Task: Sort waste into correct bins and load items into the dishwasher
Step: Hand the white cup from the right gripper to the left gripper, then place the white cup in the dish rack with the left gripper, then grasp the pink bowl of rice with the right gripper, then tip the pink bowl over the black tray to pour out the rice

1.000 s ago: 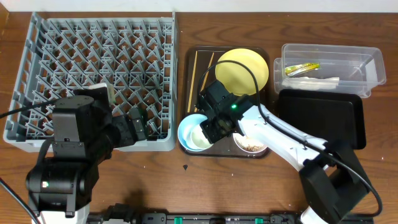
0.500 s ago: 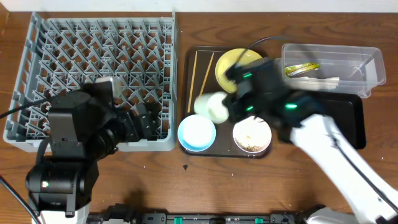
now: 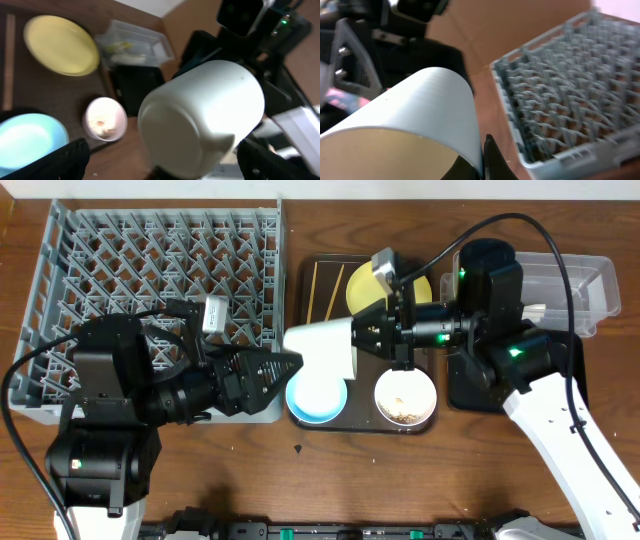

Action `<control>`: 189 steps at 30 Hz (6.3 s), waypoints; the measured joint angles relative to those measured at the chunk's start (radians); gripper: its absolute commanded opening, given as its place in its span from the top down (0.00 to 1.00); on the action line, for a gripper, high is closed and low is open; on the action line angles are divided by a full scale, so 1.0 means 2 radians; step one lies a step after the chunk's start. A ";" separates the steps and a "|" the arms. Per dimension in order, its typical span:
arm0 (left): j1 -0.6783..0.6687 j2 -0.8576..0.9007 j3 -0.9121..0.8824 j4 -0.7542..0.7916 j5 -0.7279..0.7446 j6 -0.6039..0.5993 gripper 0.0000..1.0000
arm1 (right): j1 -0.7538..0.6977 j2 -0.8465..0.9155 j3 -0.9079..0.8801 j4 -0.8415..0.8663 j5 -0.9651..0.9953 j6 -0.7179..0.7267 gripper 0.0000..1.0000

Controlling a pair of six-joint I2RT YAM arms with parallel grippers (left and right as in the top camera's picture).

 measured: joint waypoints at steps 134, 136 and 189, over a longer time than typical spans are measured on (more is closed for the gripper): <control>0.044 0.017 0.073 -0.210 -0.303 0.158 0.12 | 0.149 0.280 0.002 -0.332 0.640 0.227 0.99; 0.044 0.017 0.073 -0.210 -0.303 0.158 0.12 | 0.140 0.275 0.002 -0.337 0.634 0.226 0.99; 0.044 0.017 0.073 -0.216 -0.303 0.158 0.12 | -0.490 0.100 -0.207 -0.140 -0.097 -0.107 0.99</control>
